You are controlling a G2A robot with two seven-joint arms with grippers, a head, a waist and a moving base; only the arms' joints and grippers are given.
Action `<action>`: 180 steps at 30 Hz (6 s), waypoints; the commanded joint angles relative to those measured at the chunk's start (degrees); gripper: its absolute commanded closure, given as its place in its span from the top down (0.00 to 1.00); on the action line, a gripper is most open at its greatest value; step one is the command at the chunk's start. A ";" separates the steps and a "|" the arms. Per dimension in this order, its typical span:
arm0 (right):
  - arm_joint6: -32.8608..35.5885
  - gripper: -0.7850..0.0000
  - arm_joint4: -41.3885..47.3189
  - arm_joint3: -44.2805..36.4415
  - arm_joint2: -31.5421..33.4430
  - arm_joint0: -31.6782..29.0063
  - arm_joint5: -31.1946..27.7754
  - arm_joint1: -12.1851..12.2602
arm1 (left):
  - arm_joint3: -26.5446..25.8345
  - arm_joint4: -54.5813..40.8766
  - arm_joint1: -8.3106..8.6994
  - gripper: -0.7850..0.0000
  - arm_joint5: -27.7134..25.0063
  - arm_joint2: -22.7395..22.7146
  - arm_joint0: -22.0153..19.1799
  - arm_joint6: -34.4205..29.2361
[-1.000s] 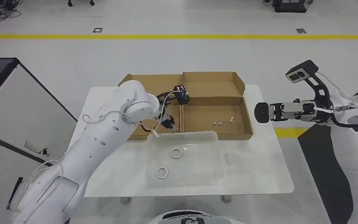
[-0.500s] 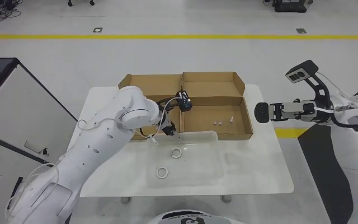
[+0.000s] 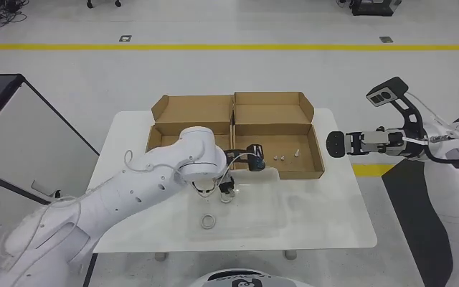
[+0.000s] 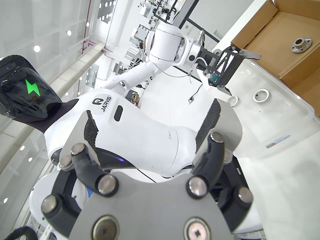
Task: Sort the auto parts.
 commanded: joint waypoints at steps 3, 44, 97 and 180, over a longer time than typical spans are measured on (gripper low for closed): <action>0.00 1.00 0.00 0.00 0.00 0.00 0.00 0.00 | -0.25 -3.10 0.08 1.00 0.15 4.48 -3.74 -0.13; 0.00 1.00 0.00 0.00 0.00 0.00 0.00 0.00 | 11.99 5.25 -5.00 0.43 -1.70 13.69 -1.20 4.09; 0.00 1.00 0.00 0.00 0.00 0.00 0.00 0.00 | 17.61 -4.51 -5.59 0.43 -5.36 13.39 -1.75 6.06; 0.00 1.00 0.00 0.00 0.00 0.00 0.00 0.00 | 11.07 -7.24 -4.09 0.00 -5.44 6.81 -2.89 15.01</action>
